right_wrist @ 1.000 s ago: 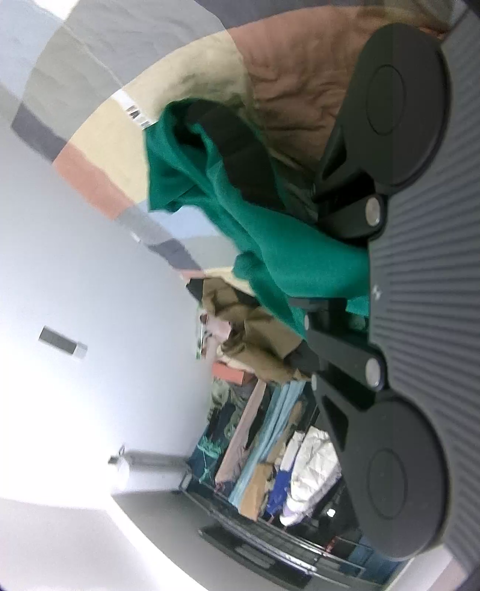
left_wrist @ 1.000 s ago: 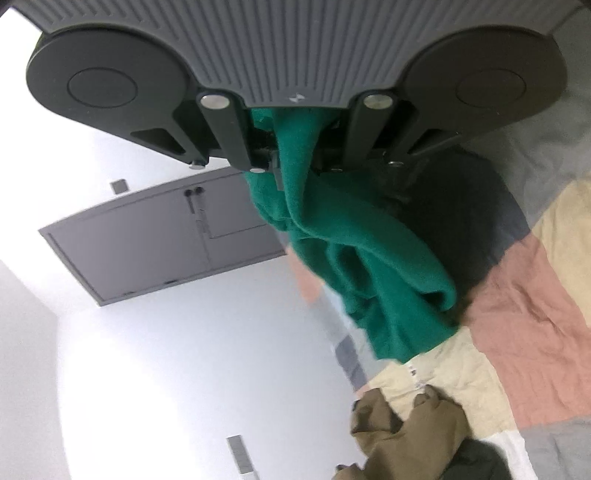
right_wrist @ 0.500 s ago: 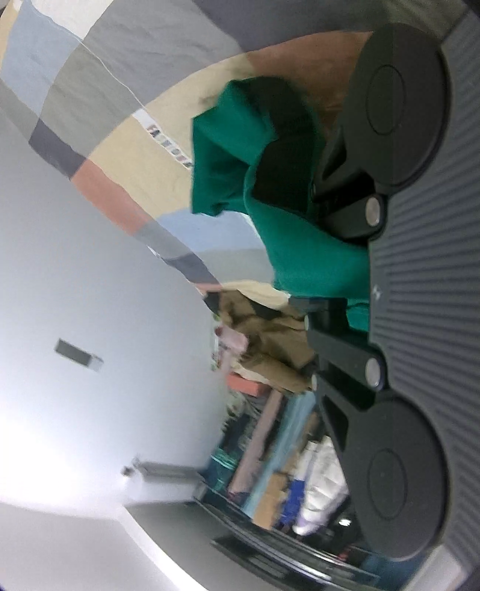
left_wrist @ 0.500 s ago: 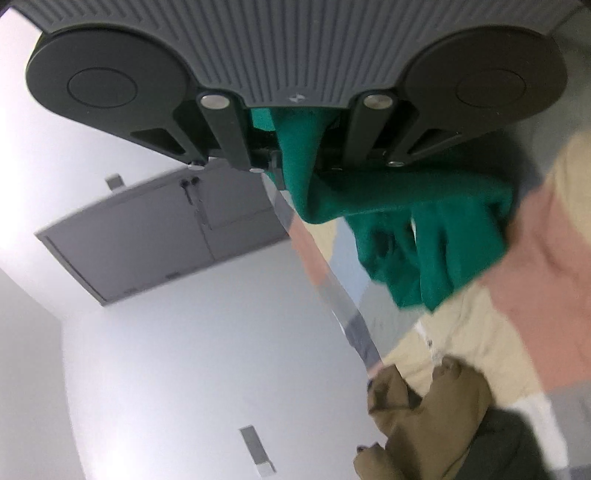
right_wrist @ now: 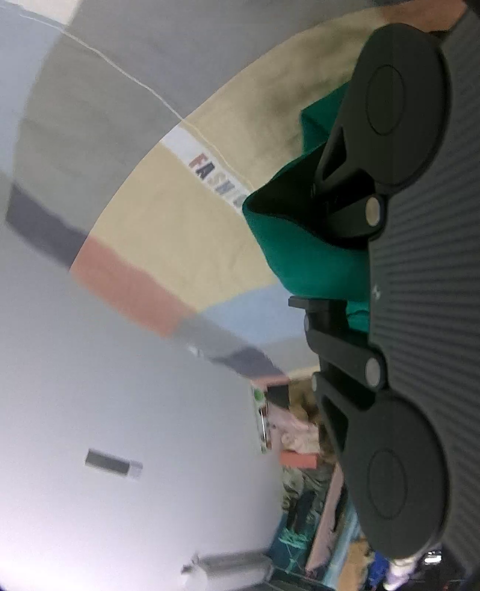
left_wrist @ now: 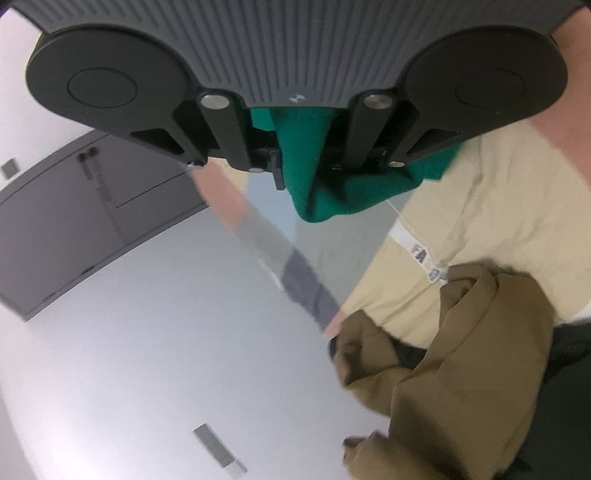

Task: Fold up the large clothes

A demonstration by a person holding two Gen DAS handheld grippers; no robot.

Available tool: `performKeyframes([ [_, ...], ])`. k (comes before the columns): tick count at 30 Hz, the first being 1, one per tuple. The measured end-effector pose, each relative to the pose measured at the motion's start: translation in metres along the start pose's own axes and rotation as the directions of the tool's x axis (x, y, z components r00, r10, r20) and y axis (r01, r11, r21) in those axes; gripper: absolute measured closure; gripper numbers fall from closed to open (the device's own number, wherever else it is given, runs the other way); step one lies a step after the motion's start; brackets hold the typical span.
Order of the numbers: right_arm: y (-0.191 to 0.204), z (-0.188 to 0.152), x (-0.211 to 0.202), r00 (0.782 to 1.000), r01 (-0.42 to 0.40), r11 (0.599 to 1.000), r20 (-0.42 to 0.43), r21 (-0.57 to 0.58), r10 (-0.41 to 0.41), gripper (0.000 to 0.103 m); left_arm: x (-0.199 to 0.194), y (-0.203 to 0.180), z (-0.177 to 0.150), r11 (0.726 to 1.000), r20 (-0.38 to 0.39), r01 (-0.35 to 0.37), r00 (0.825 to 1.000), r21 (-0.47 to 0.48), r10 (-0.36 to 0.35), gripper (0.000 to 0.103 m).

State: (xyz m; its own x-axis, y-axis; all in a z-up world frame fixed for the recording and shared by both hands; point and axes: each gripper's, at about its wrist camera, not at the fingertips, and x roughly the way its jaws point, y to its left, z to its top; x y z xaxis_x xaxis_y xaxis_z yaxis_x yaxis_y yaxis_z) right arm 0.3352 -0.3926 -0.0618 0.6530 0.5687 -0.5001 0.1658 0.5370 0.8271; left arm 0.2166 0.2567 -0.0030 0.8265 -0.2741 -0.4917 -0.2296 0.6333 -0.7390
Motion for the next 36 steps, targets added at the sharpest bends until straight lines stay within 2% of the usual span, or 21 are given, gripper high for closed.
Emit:
performKeyframes([
  [7,-0.034,0.005,0.051,1.0,-0.005,1.0,-0.023,0.012,0.006,0.092,0.069,0.046,-0.003,0.999,-0.068,-0.051,0.996,0.013,0.052,0.092],
  [13,-0.043,0.004,0.066,1.0,0.0,1.0,-0.031,0.025,0.0,0.092,0.078,0.052,-0.008,0.999,-0.07,-0.04,0.997,0.036,0.042,0.089],
  [15,-0.037,0.001,0.06,1.0,-0.002,1.0,-0.02,0.002,0.002,0.091,0.069,0.043,-0.011,0.996,-0.062,-0.036,0.997,0.087,0.041,0.087],
  [17,-0.03,-0.003,0.052,1.0,-0.007,1.0,-0.006,-0.019,0.007,0.089,0.06,0.037,-0.014,0.993,-0.078,-0.04,0.996,0.113,0.049,0.071],
  [18,-0.026,-0.004,0.048,1.0,-0.007,0.999,0.0,-0.031,0.007,0.087,0.054,0.034,-0.016,0.992,-0.093,-0.036,0.995,0.118,0.047,0.047],
  [19,-0.023,-0.006,0.044,1.0,-0.008,0.999,0.006,-0.043,0.008,0.084,0.048,0.031,-0.018,0.992,-0.102,-0.028,0.994,0.124,0.04,0.035],
  [20,-0.019,-0.009,0.039,1.0,-0.009,0.998,0.014,-0.057,0.01,0.079,0.038,0.027,-0.021,0.99,-0.095,-0.02,0.995,0.141,0.033,0.034],
  [21,-0.014,-0.013,0.031,1.0,-0.019,0.997,0.022,-0.073,0.02,0.065,0.027,0.021,-0.025,0.986,-0.08,-0.019,0.996,0.168,0.032,0.034],
  [23,-0.005,-0.02,0.017,0.999,-0.012,0.994,0.047,-0.113,0.018,0.056,0.005,0.009,-0.033,0.974,-0.051,-0.031,0.998,0.223,0.043,0.034],
  [24,0.001,-0.025,0.008,0.998,-0.002,0.99,0.059,-0.142,0.01,0.041,-0.006,0.003,-0.038,0.967,-0.034,-0.042,0.998,0.25,0.053,0.034],
  [25,0.007,-0.03,-0.002,0.997,0.001,0.986,0.076,-0.169,0.012,0.035,-0.02,-0.004,-0.045,0.957,-0.006,-0.059,0.998,0.284,0.063,0.033],
  [30,0.03,-0.06,-0.052,0.987,0.008,0.952,0.157,-0.305,0.042,0.035,-0.081,-0.024,-0.078,0.932,0.107,-0.067,0.994,0.357,0.031,0.029],
  [33,0.044,-0.084,-0.075,0.981,0.034,0.912,0.188,-0.409,0.047,0.034,-0.105,-0.034,-0.099,0.923,0.125,-0.033,0.992,0.382,-0.017,0.029],
  [36,0.055,-0.109,-0.093,0.974,0.037,0.865,0.211,-0.5,0.08,0.034,-0.114,-0.039,-0.12,0.919,0.119,-0.016,0.992,0.394,-0.034,0.029],
])
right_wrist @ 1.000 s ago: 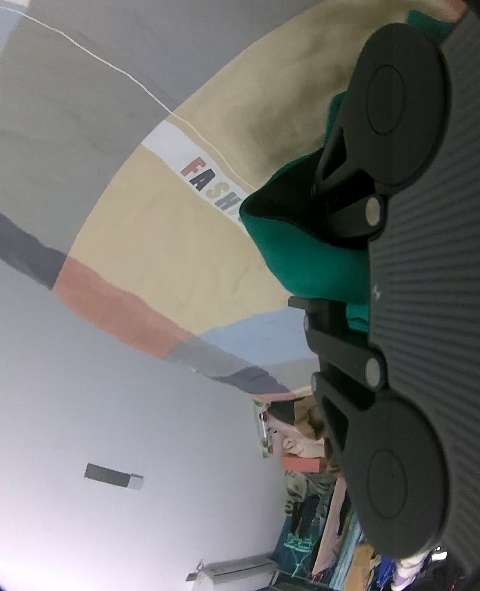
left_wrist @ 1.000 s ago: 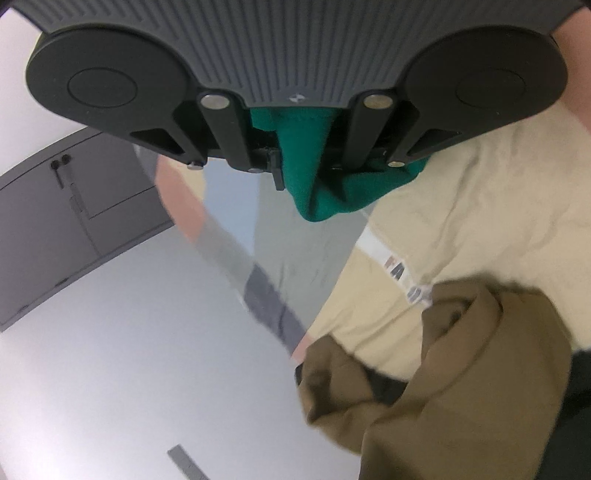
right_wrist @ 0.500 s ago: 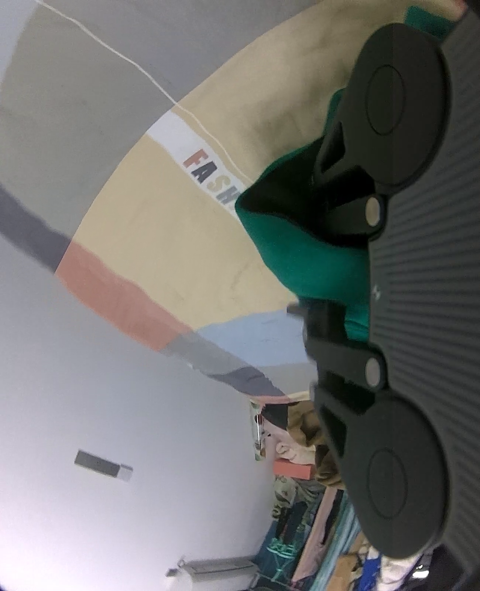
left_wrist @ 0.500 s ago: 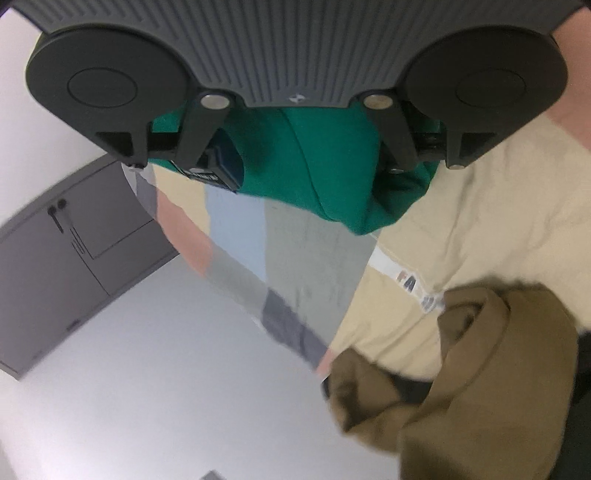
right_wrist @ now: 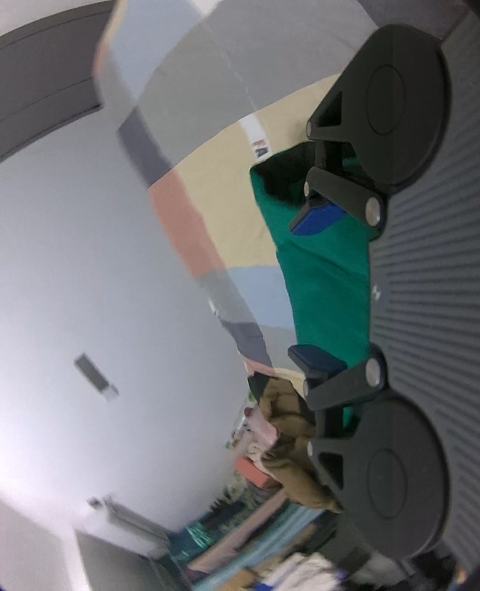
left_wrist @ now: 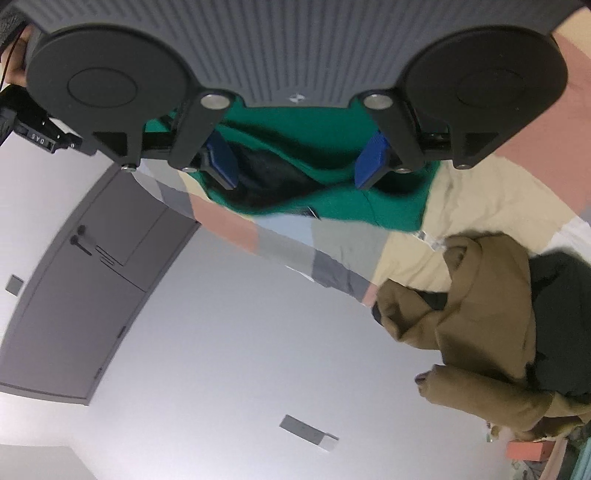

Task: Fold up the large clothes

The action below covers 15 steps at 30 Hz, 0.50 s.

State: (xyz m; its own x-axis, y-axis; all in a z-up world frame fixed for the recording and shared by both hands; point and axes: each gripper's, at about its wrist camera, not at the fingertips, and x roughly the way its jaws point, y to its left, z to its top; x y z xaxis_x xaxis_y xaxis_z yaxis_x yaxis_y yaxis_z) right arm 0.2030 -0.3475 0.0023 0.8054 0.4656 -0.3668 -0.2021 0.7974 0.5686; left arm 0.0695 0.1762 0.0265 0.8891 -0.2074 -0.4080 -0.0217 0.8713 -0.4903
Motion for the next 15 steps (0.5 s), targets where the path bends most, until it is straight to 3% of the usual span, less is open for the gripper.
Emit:
performKeyframes([
  [3,0.017,-0.015,-0.008,1.0,-0.028,0.998,-0.005,-0.059,0.027,0.034,0.008,-0.01,-0.016,1.0,-0.043,0.014,0.999,0.02,-0.013,0.029],
  [7,0.039,-0.039,0.014,0.994,-0.058,0.99,-0.105,-0.132,0.044,0.036,0.035,-0.02,-0.034,0.997,-0.106,-0.013,0.994,0.083,0.022,0.029],
  [11,0.056,-0.061,0.05,0.979,-0.036,0.972,-0.203,-0.232,-0.012,0.037,0.064,-0.021,-0.05,0.989,-0.139,-0.056,0.987,0.137,0.075,0.029],
  [15,0.064,-0.076,0.075,0.969,-0.013,0.954,-0.239,-0.3,-0.062,0.046,0.08,-0.019,-0.061,0.979,-0.133,-0.115,0.982,0.167,0.138,0.029],
])
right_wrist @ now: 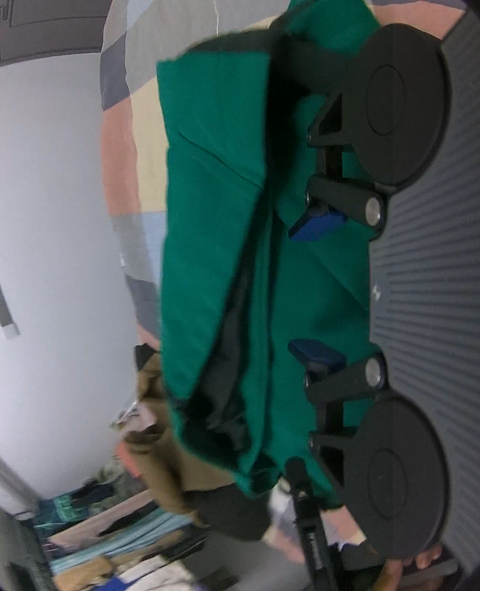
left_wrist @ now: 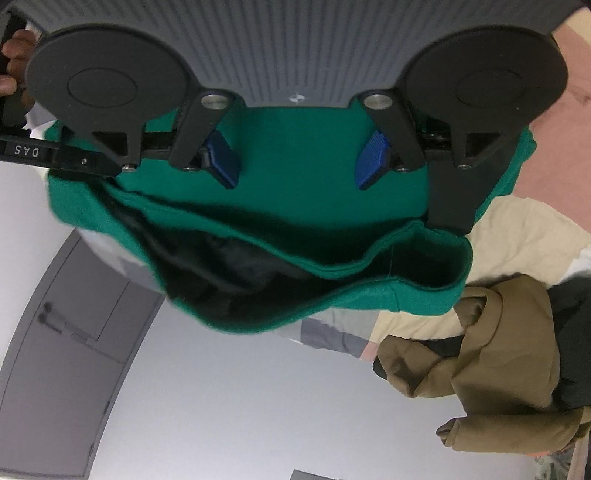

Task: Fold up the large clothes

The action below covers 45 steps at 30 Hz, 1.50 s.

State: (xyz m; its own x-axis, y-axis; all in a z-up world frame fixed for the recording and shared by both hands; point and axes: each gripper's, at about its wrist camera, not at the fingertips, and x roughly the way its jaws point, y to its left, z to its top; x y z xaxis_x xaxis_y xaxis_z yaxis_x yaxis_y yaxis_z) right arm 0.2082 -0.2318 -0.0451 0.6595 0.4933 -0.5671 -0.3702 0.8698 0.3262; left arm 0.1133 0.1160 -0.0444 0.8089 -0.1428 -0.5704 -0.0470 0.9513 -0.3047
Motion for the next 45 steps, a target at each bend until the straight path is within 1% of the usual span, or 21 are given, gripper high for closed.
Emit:
performKeyframes([
  [1,0.002,0.0,0.006,1.0,0.013,1.0,-0.006,-0.019,-0.013,0.048,0.003,0.0,-0.001,1.0,-0.002,-0.006,1.0,0.002,0.006,0.03],
  [3,0.008,-0.003,0.014,0.999,0.034,0.998,0.0,-0.056,-0.034,0.048,0.009,0.003,-0.002,1.0,-0.017,-0.003,1.0,-0.002,0.003,0.03],
  [6,0.014,-0.002,0.024,0.999,0.049,0.995,0.013,-0.081,-0.048,0.048,0.015,0.005,-0.004,1.0,-0.031,-0.006,0.999,0.0,0.006,0.03],
  [9,0.018,0.003,0.034,0.998,0.063,0.992,0.029,-0.108,-0.06,0.047,0.021,0.008,-0.003,1.0,-0.043,-0.007,0.999,-0.016,0.007,0.03],
  [12,0.017,0.012,0.043,0.997,0.077,0.989,0.042,-0.123,-0.072,0.047,0.023,0.008,-0.001,1.0,-0.037,-0.006,0.999,-0.023,0.005,0.03],
  [14,0.016,0.024,0.05,0.995,0.085,0.99,0.066,-0.116,-0.077,0.047,0.023,0.009,0.0,1.0,-0.035,-0.001,0.999,-0.03,0.0,0.03],
  [17,0.011,0.044,0.064,0.993,0.089,0.994,0.08,-0.07,-0.084,0.047,0.021,0.012,0.001,0.999,-0.012,0.011,1.0,-0.033,-0.012,0.03],
  [22,0.004,0.088,0.095,0.987,0.121,0.992,0.105,-0.021,-0.118,0.049,0.021,0.021,0.004,0.998,0.025,0.042,0.999,-0.057,-0.04,0.03],
  [25,0.001,0.114,0.118,0.982,0.167,0.986,0.09,0.007,-0.167,0.049,0.023,0.028,0.007,0.996,0.046,0.067,0.997,-0.054,-0.064,0.03],
  [27,0.0,0.124,0.131,0.977,0.199,0.98,0.073,0.015,-0.2,0.049,0.024,0.032,0.011,0.998,0.076,0.061,0.995,-0.025,-0.059,0.03],
  [29,0.002,0.129,0.137,0.975,0.211,0.977,0.066,0.026,-0.212,0.049,0.026,0.039,0.013,0.998,0.086,0.061,0.995,-0.03,-0.058,0.03],
  [31,0.008,0.127,0.134,0.976,0.203,0.979,0.08,0.016,-0.203,0.049,0.029,0.048,0.013,0.994,0.081,0.087,0.993,-0.071,-0.082,0.03],
  [33,0.016,0.12,0.127,0.98,0.176,0.984,0.096,0.008,-0.176,0.049,0.03,0.053,0.014,0.99,0.075,0.102,0.993,-0.101,-0.095,0.03],
  [37,0.039,0.104,0.114,0.995,0.085,0.996,0.055,-0.022,-0.084,0.049,0.03,0.054,0.016,0.992,0.063,0.088,0.995,-0.088,-0.082,0.029],
  [41,0.074,0.082,0.098,1.0,-0.018,0.997,0.012,-0.076,0.019,0.048,0.027,0.054,0.014,0.992,0.061,0.079,0.995,-0.102,-0.074,0.029],
  [43,0.094,0.074,0.1,0.998,-0.055,0.99,-0.038,-0.134,0.05,0.048,0.025,0.056,0.014,0.991,0.06,0.074,0.996,-0.115,-0.068,0.029],
  [44,0.106,0.07,0.105,0.997,-0.059,0.981,-0.066,-0.186,0.047,0.048,0.025,0.056,0.014,0.99,0.061,0.073,0.996,-0.122,-0.066,0.029],
  [45,0.119,0.066,0.111,0.996,-0.045,0.965,-0.08,-0.257,0.025,0.046,0.024,0.057,0.014,0.989,0.062,0.071,0.996,-0.13,-0.064,0.029],
])
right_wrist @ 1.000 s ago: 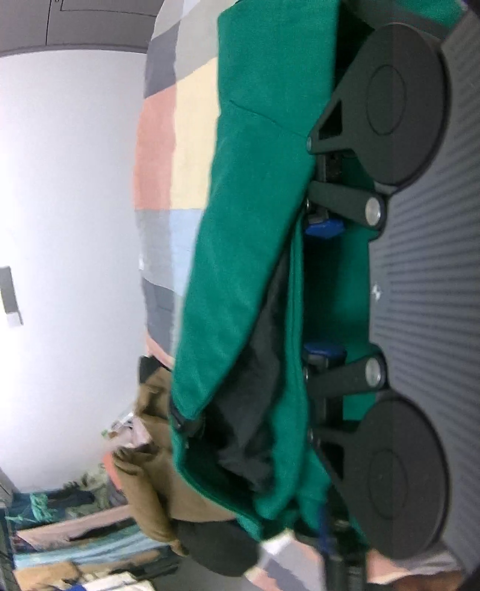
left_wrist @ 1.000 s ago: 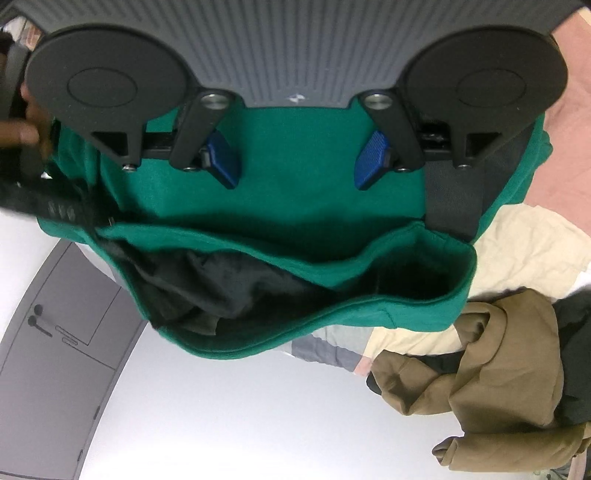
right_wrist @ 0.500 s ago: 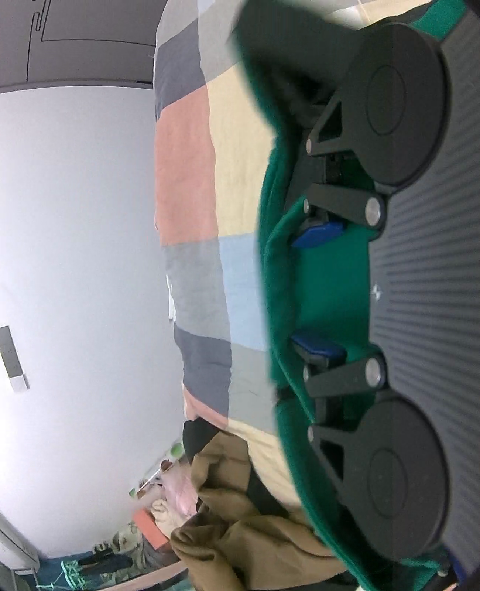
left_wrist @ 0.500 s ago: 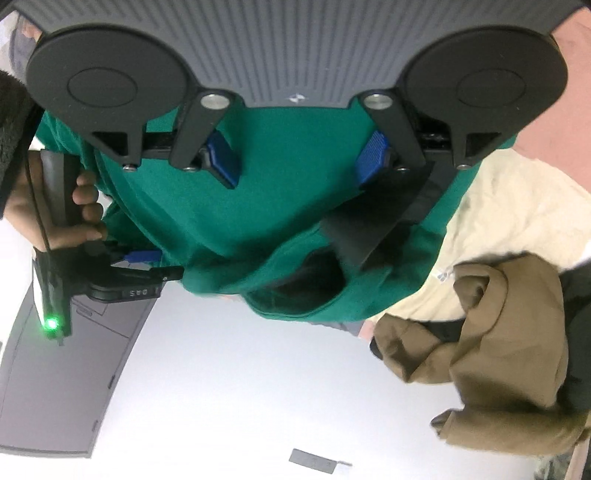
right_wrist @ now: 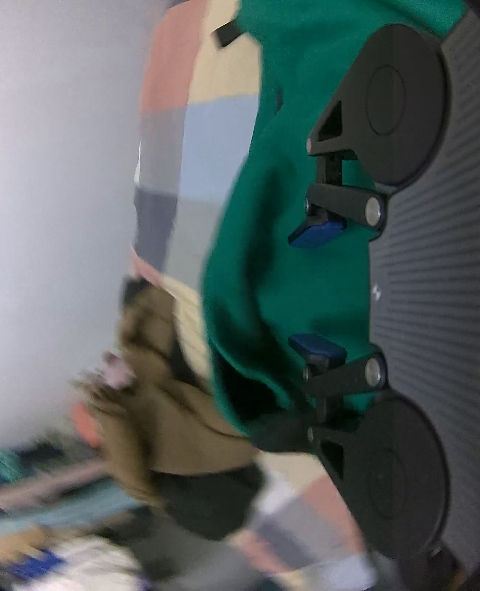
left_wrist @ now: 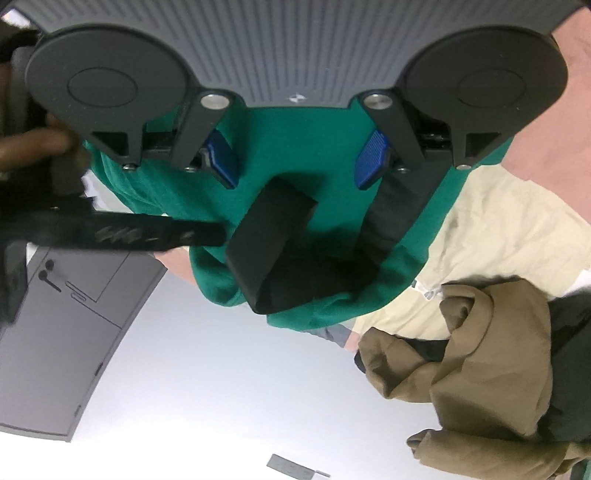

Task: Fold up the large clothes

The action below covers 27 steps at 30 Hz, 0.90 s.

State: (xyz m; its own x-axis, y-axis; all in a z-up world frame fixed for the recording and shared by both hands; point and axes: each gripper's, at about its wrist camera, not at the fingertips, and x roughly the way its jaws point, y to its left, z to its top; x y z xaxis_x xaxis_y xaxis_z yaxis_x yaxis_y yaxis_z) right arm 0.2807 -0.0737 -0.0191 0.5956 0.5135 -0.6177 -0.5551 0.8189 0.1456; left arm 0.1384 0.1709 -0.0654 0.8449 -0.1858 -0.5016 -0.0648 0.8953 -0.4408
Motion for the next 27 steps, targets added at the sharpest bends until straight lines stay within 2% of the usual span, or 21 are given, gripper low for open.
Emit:
performKeyframes([
  [2,0.017,0.004,0.014,0.999,0.044,0.994,-0.002,-0.103,-0.044,0.047,-0.001,0.003,0.0,1.0,0.004,-0.009,1.0,-0.014,0.009,0.029],
  [3,0.022,0.008,0.023,0.999,0.039,0.991,-0.002,-0.132,-0.039,0.048,-0.001,0.003,0.0,1.0,0.005,-0.015,1.0,-0.02,0.015,0.029],
  [7,0.033,0.032,0.064,0.996,0.068,0.981,-0.046,-0.184,-0.078,0.047,-0.003,0.009,0.0,0.999,0.014,-0.03,0.999,-0.036,0.031,0.029],
  [11,0.03,0.056,0.105,0.989,0.108,0.979,-0.086,-0.173,-0.124,0.05,-0.002,0.012,-0.001,0.999,0.02,-0.021,1.0,-0.046,0.022,0.029],
  [15,0.02,0.072,0.125,0.977,0.189,0.974,-0.073,-0.126,-0.199,0.05,0.004,0.009,-0.005,0.999,0.018,-0.038,0.999,0.025,0.038,0.029],
  [17,0.014,0.073,0.117,0.986,0.153,0.987,-0.066,-0.052,-0.156,0.05,0.006,0.01,-0.006,0.999,0.016,-0.039,0.999,0.023,0.039,0.029],
  [20,0.012,0.066,0.09,0.993,0.107,0.993,-0.034,-0.047,-0.109,0.05,0.005,0.012,-0.004,1.0,0.017,-0.029,0.999,0.005,0.029,0.029],
  [23,0.01,0.051,0.051,0.996,0.089,0.994,-0.004,-0.062,-0.089,0.05,0.004,0.015,-0.003,1.0,0.015,-0.017,1.0,-0.009,0.017,0.029],
  [27,-0.003,0.028,-0.01,0.997,0.076,0.997,-0.002,-0.007,-0.076,0.049,-0.001,0.011,-0.003,1.0,0.02,-0.015,1.0,-0.004,0.015,0.029],
])
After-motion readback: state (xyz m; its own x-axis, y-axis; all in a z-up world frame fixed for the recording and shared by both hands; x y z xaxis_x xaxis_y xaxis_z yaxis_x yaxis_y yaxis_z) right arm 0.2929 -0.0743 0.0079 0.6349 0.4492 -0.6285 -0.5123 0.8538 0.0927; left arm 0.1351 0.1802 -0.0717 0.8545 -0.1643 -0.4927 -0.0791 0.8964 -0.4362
